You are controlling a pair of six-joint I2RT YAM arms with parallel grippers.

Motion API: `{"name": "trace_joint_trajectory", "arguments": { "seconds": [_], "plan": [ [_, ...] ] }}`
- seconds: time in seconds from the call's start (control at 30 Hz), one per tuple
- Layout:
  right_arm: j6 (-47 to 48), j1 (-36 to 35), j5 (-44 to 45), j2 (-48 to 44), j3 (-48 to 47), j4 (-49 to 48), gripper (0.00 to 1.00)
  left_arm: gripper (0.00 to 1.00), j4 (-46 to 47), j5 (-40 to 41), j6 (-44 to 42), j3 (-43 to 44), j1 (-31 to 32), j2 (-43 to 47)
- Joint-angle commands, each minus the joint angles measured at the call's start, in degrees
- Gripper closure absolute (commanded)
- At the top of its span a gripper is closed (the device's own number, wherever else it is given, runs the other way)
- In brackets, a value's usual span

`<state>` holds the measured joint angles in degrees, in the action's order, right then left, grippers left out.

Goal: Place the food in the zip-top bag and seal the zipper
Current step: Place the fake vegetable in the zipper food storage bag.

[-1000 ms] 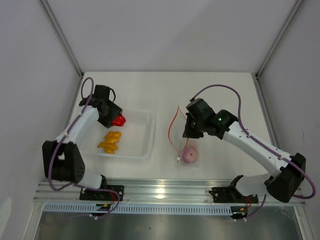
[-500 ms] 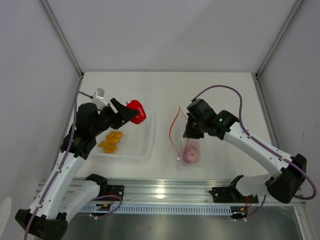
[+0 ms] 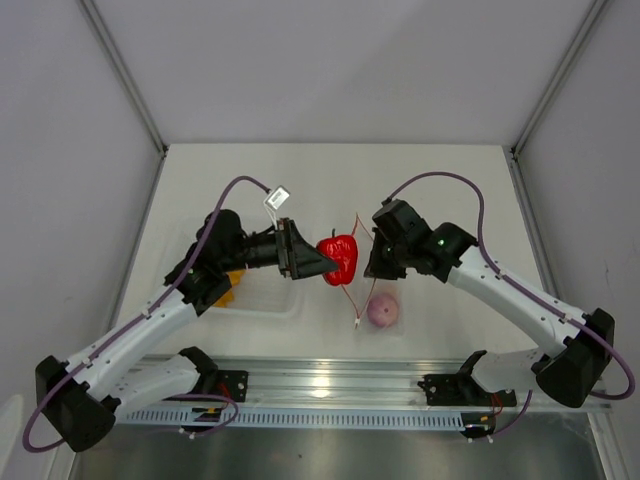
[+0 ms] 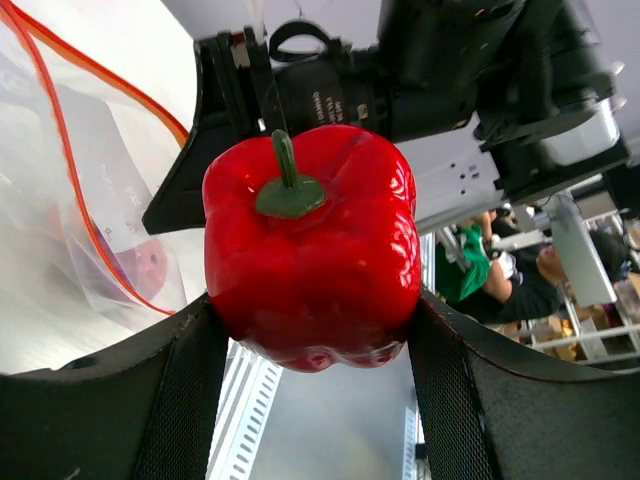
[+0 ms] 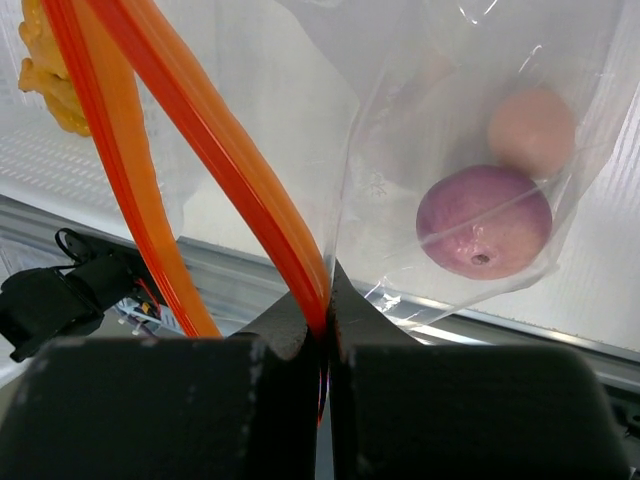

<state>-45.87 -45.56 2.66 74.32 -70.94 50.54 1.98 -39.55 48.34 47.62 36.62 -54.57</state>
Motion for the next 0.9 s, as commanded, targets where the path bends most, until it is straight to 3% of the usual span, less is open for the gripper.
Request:
{"name": "trace_joint_trajectory", "arguments": {
  "seconds": [0.0, 0.13, 0.43, 0.73, 0.87],
  "plan": [
    [-1.1, -0.2, 0.3, -2.1, -0.3, -1.1, 1.0, 0.84, -0.3, 1.8, -3.4, 3.9, 2.0, -2.3],
    [-1.3, -0.8, 0.6, -2.3, -1.2, -1.4, 1.0, 0.85, -6.6, 6.8, -4.7, 4.9, 3.1, -4.1],
    [-0.9, -1.3, 0.7, -1.2, -3.9, -0.2, 1.0, 0.84, -5.2, 7.4, -2.4, 4.9, 3.4, -10.0],
    [-0.5, -1.5, 1.1, -0.6, -4.7, 0.5, 1.0, 0.82, -11.9, 10.5, -2.4, 8.8, 4.0, -16.4],
    [-0.8, -1.8, 1.2, -0.5, -4.9, 0.3, 1.0, 0.81, -18.4, 15.4, -5.4, 12.1, 5.3, -18.3]
  ]
}}
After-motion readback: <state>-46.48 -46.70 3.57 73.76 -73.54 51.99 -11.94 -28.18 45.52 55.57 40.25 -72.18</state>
